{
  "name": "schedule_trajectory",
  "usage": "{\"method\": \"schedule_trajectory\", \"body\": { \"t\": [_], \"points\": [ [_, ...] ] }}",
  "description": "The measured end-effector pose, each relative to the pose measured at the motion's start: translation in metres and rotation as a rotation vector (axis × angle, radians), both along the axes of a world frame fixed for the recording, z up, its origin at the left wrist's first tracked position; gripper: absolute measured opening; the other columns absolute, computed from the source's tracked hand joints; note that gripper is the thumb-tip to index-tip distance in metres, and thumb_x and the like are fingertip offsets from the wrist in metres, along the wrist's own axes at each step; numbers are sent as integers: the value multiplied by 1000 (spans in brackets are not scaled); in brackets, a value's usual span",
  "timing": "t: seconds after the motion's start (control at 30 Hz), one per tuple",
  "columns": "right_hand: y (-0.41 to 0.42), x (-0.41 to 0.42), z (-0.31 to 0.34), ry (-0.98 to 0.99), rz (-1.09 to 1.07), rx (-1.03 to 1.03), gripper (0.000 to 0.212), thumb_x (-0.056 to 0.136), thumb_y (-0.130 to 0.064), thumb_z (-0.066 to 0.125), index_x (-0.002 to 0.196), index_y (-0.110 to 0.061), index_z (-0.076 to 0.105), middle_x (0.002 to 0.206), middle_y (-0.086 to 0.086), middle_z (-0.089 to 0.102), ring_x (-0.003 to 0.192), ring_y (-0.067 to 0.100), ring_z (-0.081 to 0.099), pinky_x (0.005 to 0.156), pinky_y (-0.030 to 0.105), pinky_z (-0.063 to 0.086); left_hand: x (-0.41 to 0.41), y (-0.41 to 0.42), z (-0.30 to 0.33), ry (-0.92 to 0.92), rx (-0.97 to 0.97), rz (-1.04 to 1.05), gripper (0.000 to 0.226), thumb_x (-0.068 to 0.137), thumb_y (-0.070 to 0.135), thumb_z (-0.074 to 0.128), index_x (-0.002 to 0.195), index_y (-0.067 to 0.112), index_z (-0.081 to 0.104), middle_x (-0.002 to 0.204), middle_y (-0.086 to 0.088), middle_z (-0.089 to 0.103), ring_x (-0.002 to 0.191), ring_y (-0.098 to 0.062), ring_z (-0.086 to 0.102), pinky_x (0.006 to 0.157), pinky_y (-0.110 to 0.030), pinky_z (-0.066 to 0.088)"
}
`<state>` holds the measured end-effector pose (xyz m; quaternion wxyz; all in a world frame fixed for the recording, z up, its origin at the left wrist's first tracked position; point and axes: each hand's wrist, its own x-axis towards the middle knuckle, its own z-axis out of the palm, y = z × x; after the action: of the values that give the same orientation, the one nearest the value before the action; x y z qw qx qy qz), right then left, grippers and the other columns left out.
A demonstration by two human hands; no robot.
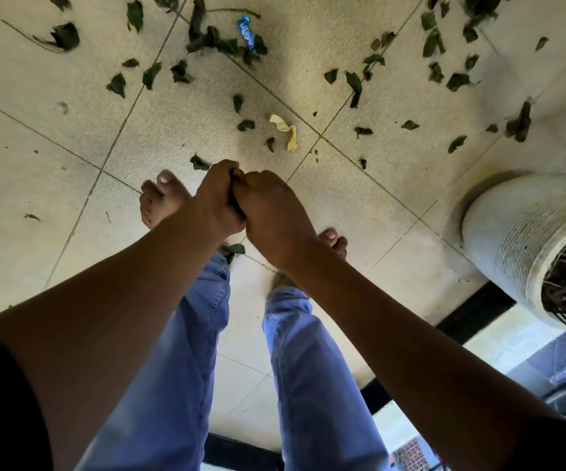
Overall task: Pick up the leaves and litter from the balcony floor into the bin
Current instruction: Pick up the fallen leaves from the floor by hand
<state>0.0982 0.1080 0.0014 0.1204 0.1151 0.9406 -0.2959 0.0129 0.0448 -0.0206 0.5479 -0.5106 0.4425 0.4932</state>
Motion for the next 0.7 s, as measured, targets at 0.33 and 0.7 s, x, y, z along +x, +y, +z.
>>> {"method": "schedule_trajectory", "body": {
  "t": [0.33,0.7],
  "points": [
    [17,19,12,105,-731,-355,25,82,3,53,88,-11,72,86,-1,72,78,16,68,72,38,56,-17,-23,-16,-19,20,388,43,103,31,54,63,19,45,49,5,46,38,-3,48,34,-12,37],
    [-87,78,-113,-472,326,-14,63,85,-43,76,136,-21,46,139,15,42,113,34,57,77,43,56,-42,-103,-28,121,18,111,48,105,42,47,60,23,42,48,8,38,34,-4,29,32,-16,20]
  ]
}}
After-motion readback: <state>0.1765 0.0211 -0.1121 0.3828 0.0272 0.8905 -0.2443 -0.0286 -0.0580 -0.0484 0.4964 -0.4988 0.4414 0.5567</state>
